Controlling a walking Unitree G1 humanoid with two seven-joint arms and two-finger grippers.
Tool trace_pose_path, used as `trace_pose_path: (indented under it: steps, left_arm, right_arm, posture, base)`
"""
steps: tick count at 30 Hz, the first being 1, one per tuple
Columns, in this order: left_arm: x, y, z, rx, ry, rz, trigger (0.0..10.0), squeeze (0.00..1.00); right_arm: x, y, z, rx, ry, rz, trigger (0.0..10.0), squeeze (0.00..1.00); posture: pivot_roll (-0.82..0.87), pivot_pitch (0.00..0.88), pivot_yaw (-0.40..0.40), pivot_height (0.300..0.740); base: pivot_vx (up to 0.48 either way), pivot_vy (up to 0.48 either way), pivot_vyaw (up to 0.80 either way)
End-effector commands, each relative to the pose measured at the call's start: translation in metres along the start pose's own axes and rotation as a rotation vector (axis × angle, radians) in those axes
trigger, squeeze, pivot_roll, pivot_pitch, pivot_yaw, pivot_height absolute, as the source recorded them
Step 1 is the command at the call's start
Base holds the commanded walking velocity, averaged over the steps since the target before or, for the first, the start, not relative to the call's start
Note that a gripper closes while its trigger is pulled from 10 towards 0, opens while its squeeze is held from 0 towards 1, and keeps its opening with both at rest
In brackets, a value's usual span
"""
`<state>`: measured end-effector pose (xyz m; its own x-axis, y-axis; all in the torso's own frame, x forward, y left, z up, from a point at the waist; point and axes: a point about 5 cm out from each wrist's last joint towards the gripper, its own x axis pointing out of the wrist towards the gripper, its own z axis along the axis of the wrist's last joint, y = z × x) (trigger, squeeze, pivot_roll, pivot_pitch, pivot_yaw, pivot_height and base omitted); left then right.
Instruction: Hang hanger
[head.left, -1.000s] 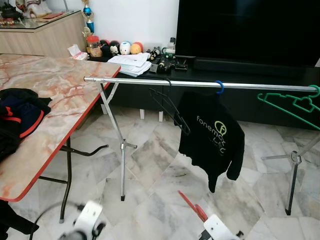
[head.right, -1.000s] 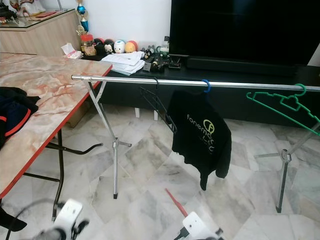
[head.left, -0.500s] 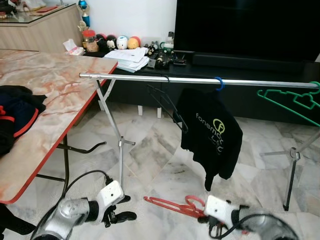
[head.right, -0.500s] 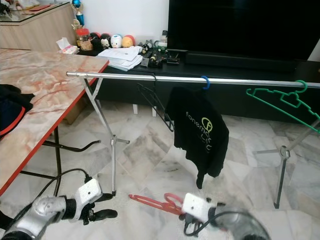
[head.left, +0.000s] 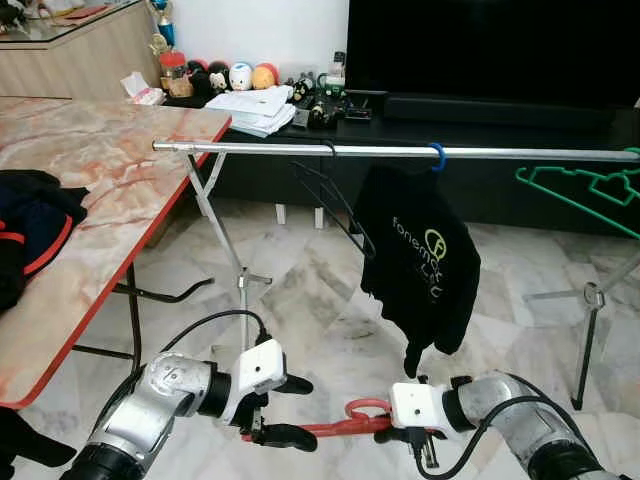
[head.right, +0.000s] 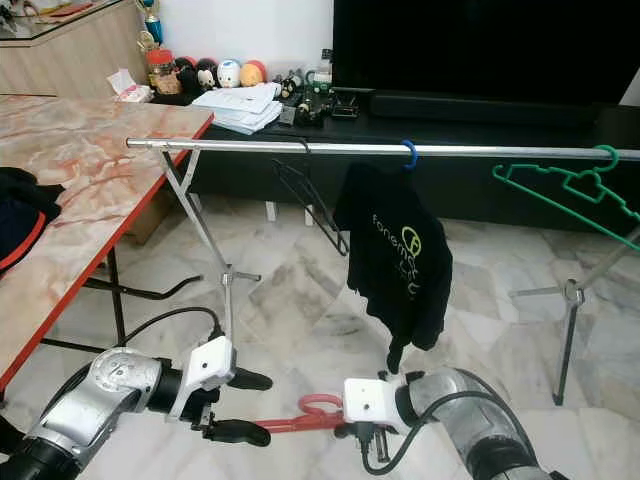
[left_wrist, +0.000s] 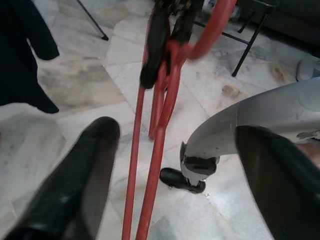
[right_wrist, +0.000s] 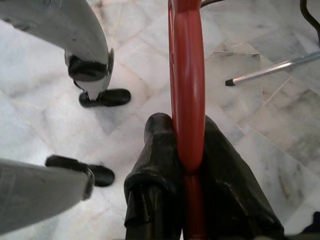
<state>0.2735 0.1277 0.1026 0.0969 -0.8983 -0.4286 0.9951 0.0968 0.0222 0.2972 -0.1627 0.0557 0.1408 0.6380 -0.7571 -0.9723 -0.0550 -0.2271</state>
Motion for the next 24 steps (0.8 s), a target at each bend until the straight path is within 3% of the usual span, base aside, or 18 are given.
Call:
trace_pose_path:
  steps: [1, 5, 8, 13, 16, 24]
  left_arm:
    - [0.000, -0.001, 0.009, 0.022, 0.007, -0.016, 10.0, 0.00]
    - [0.001, -0.002, 0.010, 0.051, 0.054, -0.042, 10.0, 0.00]
    - [0.003, -0.002, 0.010, 0.055, 0.064, -0.043, 10.0, 0.00]
    - [0.006, 0.000, 0.014, 0.073, 0.073, 0.002, 10.0, 0.00]
    - [0.009, 0.007, 0.015, 0.081, 0.095, 0.084, 10.0, 0.00]
    - [0.010, 0.017, 0.024, 0.105, 0.076, 0.185, 10.0, 0.00]
  right_arm:
    - [-0.004, -0.007, 0.006, -0.036, 0.002, -0.033, 10.0, 0.00]
    - [-0.007, -0.019, 0.013, -0.051, 0.010, -0.137, 10.0, 0.00]
    - [-0.007, -0.021, 0.014, -0.058, 0.015, -0.150, 10.0, 0.00]
    - [-0.011, -0.026, 0.028, -0.050, -0.048, -0.173, 10.0, 0.00]
    - [-0.014, -0.031, 0.035, -0.070, -0.055, -0.189, 10.0, 0.00]
    - [-0.016, -0.029, 0.037, -0.080, -0.040, -0.176, 10.0, 0.00]
  posture:
    - [-0.03, 0.105, 0.058, 0.740]
    - [-0.04, 0.106, 0.061, 0.740]
    - [-0.03, 0.104, 0.062, 0.740]
    - [-0.03, 0.104, 0.066, 0.740]
    - [-0.03, 0.102, 0.068, 0.740]
    - [-0.03, 0.094, 0.070, 0.740]
  base:
    - [0.000, 0.000, 0.00]
    - [0.000, 0.000, 0.00]
    - [0.000, 0.000, 0.00]
    - [0.000, 0.000, 0.00]
    - [0.000, 0.000, 0.00]
    - [0.000, 0.000, 0.00]
